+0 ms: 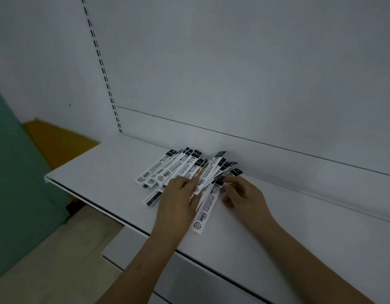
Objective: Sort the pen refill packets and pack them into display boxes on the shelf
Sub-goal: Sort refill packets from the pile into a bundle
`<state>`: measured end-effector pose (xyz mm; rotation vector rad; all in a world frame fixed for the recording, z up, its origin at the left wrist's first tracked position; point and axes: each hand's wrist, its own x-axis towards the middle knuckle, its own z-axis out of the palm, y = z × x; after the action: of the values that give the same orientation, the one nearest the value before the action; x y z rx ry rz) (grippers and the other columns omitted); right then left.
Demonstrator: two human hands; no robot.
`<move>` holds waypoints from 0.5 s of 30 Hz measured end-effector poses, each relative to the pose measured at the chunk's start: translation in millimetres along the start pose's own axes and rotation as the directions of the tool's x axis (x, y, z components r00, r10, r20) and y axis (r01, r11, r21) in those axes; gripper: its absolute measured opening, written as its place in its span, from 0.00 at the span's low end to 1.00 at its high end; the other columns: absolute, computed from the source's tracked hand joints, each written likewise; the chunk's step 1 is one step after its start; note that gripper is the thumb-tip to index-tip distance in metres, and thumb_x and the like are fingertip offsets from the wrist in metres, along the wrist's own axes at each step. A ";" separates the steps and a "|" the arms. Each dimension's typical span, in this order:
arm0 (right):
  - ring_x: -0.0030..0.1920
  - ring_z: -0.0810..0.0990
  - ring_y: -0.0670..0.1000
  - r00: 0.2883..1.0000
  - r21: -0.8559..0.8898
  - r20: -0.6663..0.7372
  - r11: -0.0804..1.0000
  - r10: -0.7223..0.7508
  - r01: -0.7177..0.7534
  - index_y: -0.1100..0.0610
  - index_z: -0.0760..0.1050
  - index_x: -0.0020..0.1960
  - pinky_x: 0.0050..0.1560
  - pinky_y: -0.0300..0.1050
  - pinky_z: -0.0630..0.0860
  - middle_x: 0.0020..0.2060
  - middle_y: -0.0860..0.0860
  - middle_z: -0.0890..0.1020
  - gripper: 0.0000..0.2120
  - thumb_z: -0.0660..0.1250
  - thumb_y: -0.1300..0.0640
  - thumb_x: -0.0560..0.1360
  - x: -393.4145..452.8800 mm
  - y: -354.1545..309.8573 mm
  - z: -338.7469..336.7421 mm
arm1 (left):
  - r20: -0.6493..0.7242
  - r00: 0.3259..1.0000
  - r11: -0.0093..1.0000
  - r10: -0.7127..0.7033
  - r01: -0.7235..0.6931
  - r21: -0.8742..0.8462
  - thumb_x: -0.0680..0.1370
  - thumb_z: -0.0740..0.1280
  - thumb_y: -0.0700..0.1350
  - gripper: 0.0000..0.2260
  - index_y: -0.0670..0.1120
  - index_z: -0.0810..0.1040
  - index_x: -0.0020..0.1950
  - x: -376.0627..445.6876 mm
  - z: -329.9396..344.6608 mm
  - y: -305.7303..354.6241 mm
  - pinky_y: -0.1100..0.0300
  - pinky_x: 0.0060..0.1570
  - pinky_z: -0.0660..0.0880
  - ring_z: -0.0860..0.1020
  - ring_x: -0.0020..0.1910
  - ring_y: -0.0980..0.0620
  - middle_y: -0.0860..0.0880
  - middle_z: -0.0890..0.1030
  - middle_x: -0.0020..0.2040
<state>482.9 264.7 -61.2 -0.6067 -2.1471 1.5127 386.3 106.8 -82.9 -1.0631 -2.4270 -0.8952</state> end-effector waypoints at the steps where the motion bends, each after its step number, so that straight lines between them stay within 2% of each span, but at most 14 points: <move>1: 0.35 0.82 0.45 1.000 -0.005 -0.009 1.000 -0.018 0.018 0.49 0.79 0.53 0.41 0.39 0.80 0.40 0.49 0.85 0.07 0.63 0.58 0.80 -0.2 -1.9 0.3 | -0.018 1.000 1.000 -0.002 0.002 -0.023 0.77 0.70 0.43 0.18 0.47 0.77 0.67 -0.2 -0.2 0.2 0.53 0.51 0.75 0.75 0.53 0.49 0.49 0.79 0.54; 4: 0.30 0.80 0.44 0.999 0.001 0.019 0.999 -0.040 0.040 0.49 0.79 0.50 0.33 0.35 0.76 0.37 0.48 0.85 0.07 0.62 0.52 0.81 -2.2 -10.3 -0.1 | -0.034 0.999 0.996 -0.005 0.002 -0.084 0.80 0.67 0.41 0.19 0.48 0.74 0.70 -1.5 -4.2 3.1 0.66 0.52 0.69 0.74 0.53 0.54 0.49 0.79 0.55; 6: 0.30 0.80 0.44 0.997 0.014 0.063 0.999 -0.042 0.041 0.50 0.80 0.49 0.32 0.34 0.75 0.37 0.48 0.85 0.09 0.62 0.50 0.80 -4.2 -15.6 -0.7 | -0.010 1.000 0.989 -0.022 0.020 -0.147 0.81 0.65 0.41 0.20 0.51 0.72 0.72 -2.4 -8.9 4.9 0.72 0.53 0.64 0.74 0.55 0.57 0.51 0.79 0.58; 8: 0.31 0.81 0.44 0.993 0.033 0.105 0.998 -0.052 0.048 0.52 0.80 0.50 0.33 0.34 0.75 0.38 0.48 0.85 0.10 0.63 0.47 0.79 -5.8 -17.6 -0.5 | 0.026 0.999 0.965 -0.048 0.053 -0.257 0.82 0.63 0.44 0.19 0.56 0.70 0.73 -2.8 -13.8 7.1 0.68 0.57 0.71 0.76 0.57 0.59 0.54 0.78 0.60; 10: 0.31 0.81 0.45 0.992 0.069 0.119 0.997 -0.047 0.038 0.53 0.79 0.52 0.33 0.34 0.75 0.39 0.49 0.86 0.12 0.64 0.46 0.78 -5.1 -19.5 0.5 | 0.064 0.993 0.900 -0.098 0.116 -0.420 0.83 0.62 0.48 0.16 0.59 0.72 0.71 -2.2 -19.9 10.9 0.60 0.55 0.78 0.79 0.56 0.60 0.59 0.79 0.59; 12: 0.31 0.81 0.47 0.990 0.118 0.135 0.993 -0.037 0.021 0.56 0.78 0.52 0.33 0.38 0.76 0.40 0.50 0.86 0.15 0.65 0.45 0.76 -3.0 -20.3 0.5 | 0.102 0.985 0.823 -0.137 0.170 -0.542 0.82 0.62 0.51 0.14 0.59 0.75 0.68 -0.1 -27.1 15.8 0.64 0.52 0.78 0.81 0.53 0.62 0.60 0.80 0.56; 15: 0.34 0.81 0.50 0.987 0.226 0.159 0.974 -0.029 -0.008 0.59 0.77 0.52 0.34 0.41 0.78 0.41 0.51 0.86 0.21 0.65 0.42 0.72 -2.9 -21.3 -2.0 | 0.134 0.983 0.787 -0.123 0.179 -0.591 0.82 0.62 0.50 0.13 0.57 0.78 0.65 5.1 -34.8 20.6 0.71 0.46 0.74 0.82 0.47 0.61 0.58 0.83 0.49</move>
<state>484.3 258.0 -40.6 -0.4055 -2.0476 1.8232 400.3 97.0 -45.9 -1.1244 -2.3697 -1.7998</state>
